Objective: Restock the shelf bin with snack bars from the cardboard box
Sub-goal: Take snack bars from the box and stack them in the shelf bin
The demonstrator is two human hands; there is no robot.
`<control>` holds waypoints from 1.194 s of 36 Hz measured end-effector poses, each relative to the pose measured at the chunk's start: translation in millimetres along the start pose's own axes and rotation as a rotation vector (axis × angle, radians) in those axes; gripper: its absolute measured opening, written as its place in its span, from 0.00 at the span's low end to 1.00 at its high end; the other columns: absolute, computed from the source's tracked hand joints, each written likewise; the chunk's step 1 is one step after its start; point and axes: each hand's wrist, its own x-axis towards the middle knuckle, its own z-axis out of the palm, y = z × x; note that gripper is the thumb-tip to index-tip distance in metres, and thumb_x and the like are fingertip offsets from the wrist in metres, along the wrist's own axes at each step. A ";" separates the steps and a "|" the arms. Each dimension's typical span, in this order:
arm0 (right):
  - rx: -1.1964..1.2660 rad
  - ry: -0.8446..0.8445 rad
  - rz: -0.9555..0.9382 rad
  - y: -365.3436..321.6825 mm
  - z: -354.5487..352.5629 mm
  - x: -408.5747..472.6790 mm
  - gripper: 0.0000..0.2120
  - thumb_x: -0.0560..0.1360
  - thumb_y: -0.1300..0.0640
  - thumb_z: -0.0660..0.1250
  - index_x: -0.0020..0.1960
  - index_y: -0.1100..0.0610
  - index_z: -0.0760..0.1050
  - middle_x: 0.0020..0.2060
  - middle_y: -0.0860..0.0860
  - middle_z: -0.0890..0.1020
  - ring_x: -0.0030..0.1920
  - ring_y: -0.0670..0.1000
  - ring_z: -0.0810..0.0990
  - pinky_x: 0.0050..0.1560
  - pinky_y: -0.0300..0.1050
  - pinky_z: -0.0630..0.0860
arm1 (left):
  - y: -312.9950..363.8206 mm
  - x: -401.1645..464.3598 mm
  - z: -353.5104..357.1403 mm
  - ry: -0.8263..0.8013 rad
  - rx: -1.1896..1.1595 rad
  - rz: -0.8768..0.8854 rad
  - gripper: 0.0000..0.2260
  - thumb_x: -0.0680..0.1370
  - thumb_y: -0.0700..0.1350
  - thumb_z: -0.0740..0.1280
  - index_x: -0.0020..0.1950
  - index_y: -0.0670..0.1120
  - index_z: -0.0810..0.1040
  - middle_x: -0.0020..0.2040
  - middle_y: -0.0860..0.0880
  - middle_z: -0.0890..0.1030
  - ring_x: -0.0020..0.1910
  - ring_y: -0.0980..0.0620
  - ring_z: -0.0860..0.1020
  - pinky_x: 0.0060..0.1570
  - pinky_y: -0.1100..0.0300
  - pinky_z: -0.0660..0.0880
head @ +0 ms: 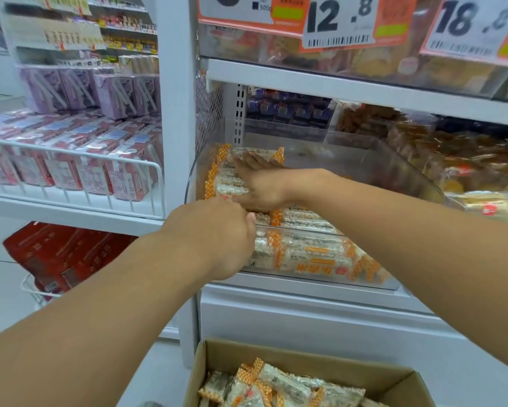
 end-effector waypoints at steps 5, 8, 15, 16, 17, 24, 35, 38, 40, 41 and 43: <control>-0.016 -0.024 0.004 0.2 1.8 -0.2 0.46 0.78 0.28 0.49 0.81 0.53 0.31 0.80 0.53 0.34 0.80 0.53 0.34 0.79 0.55 0.39 | -0.9 -0.1 0.4 -0.024 0.032 0.010 0.17 0.85 0.54 0.46 0.45 0.50 0.69 0.41 0.49 0.69 0.45 0.46 0.71 0.49 0.52 0.73; 0.030 -0.018 -0.017 1.9 0.9 -1.6 0.48 0.76 0.26 0.50 0.81 0.52 0.31 0.80 0.53 0.34 0.80 0.52 0.35 0.80 0.55 0.39 | -2.1 -0.2 -0.6 -0.034 0.031 0.025 0.18 0.86 0.54 0.45 0.44 0.50 0.68 0.40 0.50 0.68 0.45 0.46 0.70 0.48 0.53 0.70; 0.118 0.048 -0.012 14.6 -9.9 -15.9 0.47 0.74 0.26 0.53 0.82 0.49 0.38 0.81 0.52 0.40 0.81 0.53 0.39 0.80 0.57 0.41 | -4.8 -1.2 -0.7 -0.061 0.069 0.091 0.20 0.85 0.55 0.45 0.37 0.51 0.63 0.37 0.53 0.68 0.43 0.48 0.72 0.45 0.53 0.69; 0.118 0.062 -0.011 16.2 -10.0 -18.4 0.47 0.75 0.26 0.53 0.82 0.49 0.39 0.81 0.52 0.41 0.81 0.54 0.39 0.80 0.57 0.42 | -5.2 -1.3 -0.5 -0.063 0.078 0.101 0.20 0.85 0.55 0.45 0.37 0.51 0.64 0.37 0.53 0.69 0.42 0.48 0.72 0.45 0.53 0.69; 0.118 0.075 -0.009 16.9 -10.9 -22.5 0.46 0.75 0.27 0.53 0.82 0.49 0.40 0.81 0.53 0.42 0.81 0.54 0.40 0.80 0.57 0.42 | -5.6 -1.1 -0.3 -0.062 0.087 0.109 0.20 0.85 0.55 0.45 0.37 0.52 0.64 0.37 0.53 0.69 0.42 0.48 0.72 0.44 0.53 0.69; 0.347 0.629 -0.039 9.9 -12.5 -110.8 0.21 0.81 0.43 0.63 0.67 0.54 0.77 0.63 0.50 0.80 0.64 0.48 0.77 0.64 0.42 0.71 | -1.8 -4.4 -7.3 0.148 0.099 0.212 0.14 0.83 0.53 0.57 0.46 0.48 0.76 0.45 0.45 0.80 0.46 0.42 0.78 0.45 0.50 0.77; 0.797 0.439 0.407 -47.1 251.5 -225.3 0.18 0.80 0.40 0.61 0.39 0.52 0.74 0.32 0.50 0.77 0.35 0.53 0.75 0.37 0.49 0.69 | 64.9 -79.6 83.8 -0.336 0.282 0.421 0.15 0.81 0.59 0.62 0.54 0.49 0.78 0.48 0.48 0.77 0.48 0.46 0.75 0.44 0.55 0.70; 0.695 -0.308 0.413 -53.0 304.7 -247.7 0.29 0.75 0.43 0.73 0.71 0.53 0.70 0.65 0.54 0.77 0.63 0.57 0.77 0.58 0.50 0.75 | 44.7 -122.5 147.4 -0.717 0.427 0.283 0.22 0.81 0.61 0.61 0.66 0.47 0.75 0.62 0.46 0.78 0.60 0.44 0.77 0.51 0.55 0.72; 0.713 -0.544 0.453 -54.5 327.3 -270.3 0.43 0.73 0.44 0.75 0.79 0.59 0.59 0.75 0.56 0.67 0.72 0.58 0.70 0.67 0.50 0.72 | 22.3 -150.6 187.5 -0.829 0.440 0.147 0.22 0.80 0.61 0.62 0.67 0.47 0.74 0.63 0.47 0.78 0.61 0.44 0.77 0.55 0.53 0.75; 0.703 -0.578 0.455 -55.6 336.7 -280.1 0.46 0.72 0.44 0.77 0.79 0.60 0.57 0.78 0.56 0.62 0.74 0.58 0.67 0.70 0.51 0.69 | 14.0 -165.2 203.5 -0.858 0.397 0.076 0.22 0.80 0.60 0.63 0.66 0.47 0.75 0.62 0.47 0.78 0.60 0.45 0.78 0.58 0.51 0.76; 0.667 -0.548 0.447 -57.0 351.9 -293.3 0.49 0.69 0.45 0.79 0.79 0.58 0.57 0.78 0.54 0.58 0.74 0.59 0.66 0.70 0.52 0.70 | 5.2 -195.4 230.5 -0.891 0.216 -0.074 0.18 0.79 0.58 0.66 0.63 0.47 0.78 0.61 0.48 0.80 0.58 0.47 0.78 0.59 0.51 0.76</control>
